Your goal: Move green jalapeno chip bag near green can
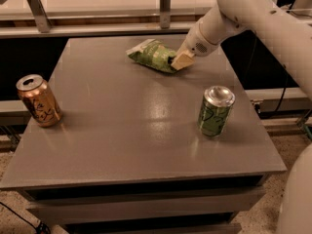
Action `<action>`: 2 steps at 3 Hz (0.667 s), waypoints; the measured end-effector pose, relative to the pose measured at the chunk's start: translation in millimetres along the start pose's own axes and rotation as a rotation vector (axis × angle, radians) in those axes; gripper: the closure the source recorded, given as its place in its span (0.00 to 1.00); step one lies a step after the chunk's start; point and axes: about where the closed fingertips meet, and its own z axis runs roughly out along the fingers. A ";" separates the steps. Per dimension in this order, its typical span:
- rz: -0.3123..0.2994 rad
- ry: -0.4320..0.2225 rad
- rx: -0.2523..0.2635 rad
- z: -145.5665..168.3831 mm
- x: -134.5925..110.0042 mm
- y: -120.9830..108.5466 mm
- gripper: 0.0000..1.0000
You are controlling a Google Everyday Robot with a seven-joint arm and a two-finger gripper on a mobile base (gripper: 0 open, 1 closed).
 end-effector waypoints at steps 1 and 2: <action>-0.028 -0.021 -0.009 -41.9 5.8 10.0 1.00; -0.110 -0.006 -0.002 -87.3 11.7 24.1 1.00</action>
Offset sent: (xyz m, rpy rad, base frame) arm -0.1001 -0.0747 0.0990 -0.1060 -0.1189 0.1589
